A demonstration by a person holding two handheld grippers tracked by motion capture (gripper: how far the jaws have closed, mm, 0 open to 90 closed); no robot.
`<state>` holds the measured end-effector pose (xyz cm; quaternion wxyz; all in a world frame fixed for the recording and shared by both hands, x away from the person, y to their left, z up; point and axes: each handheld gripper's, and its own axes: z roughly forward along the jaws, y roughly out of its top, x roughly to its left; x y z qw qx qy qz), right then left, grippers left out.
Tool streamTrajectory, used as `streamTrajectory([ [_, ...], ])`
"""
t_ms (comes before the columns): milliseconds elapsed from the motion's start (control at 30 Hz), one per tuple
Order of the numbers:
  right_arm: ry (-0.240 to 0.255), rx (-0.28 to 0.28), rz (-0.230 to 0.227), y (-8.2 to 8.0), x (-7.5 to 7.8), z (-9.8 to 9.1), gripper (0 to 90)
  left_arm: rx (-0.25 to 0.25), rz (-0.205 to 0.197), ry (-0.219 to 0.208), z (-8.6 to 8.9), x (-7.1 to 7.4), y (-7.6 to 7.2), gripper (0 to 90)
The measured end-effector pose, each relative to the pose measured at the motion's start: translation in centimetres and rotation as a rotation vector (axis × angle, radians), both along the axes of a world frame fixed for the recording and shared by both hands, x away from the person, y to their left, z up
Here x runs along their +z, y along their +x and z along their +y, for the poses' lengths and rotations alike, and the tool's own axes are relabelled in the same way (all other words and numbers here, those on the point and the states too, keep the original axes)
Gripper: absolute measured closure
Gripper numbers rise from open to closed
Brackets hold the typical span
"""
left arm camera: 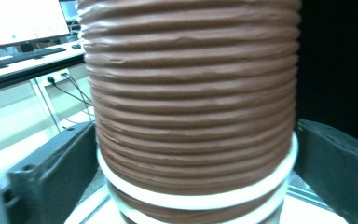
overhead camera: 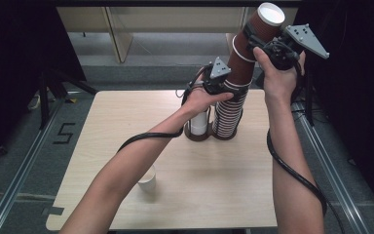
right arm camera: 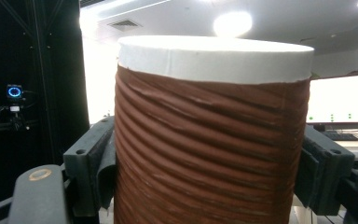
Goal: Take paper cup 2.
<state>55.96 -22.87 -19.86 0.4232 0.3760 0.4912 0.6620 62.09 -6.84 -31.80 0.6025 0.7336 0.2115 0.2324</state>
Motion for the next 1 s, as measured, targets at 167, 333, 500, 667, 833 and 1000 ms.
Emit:
streamTrajectory([
  [167, -0.002, 0.000, -0.009, -0.3, -0.1, -0.2, 21.0, 0.004, -0.015, 0.005, 0.2, 0.1, -0.4, 0.0],
  [333, 0.001, -0.004, -0.014, -0.7, -0.1, -0.5, 21.0, 0.018, -0.017, -0.006, 0.7, 0.5, -0.8, 0.0],
  [500, -0.018, -0.014, -0.025, -1.3, -0.3, -1.1, 21.0, -0.007, -0.045, -0.005, 1.5, 1.1, -2.0, 0.0],
  [667, -0.031, -0.015, -0.016, -2.4, -0.5, -1.4, 21.0, -0.031, -0.065, 0.000, 2.8, 1.8, -3.5, 0.0],
  [833, -0.082, -0.019, -0.025, -3.9, -1.1, -1.7, 21.0, -0.042, -0.076, 0.007, 5.0, 2.2, -4.9, 0.0],
  [1000, -0.120, -0.031, -0.055, -5.5, -1.4, -2.2, 21.0, -0.038, -0.083, 0.009, 7.3, 2.4, -5.8, 0.0],
])
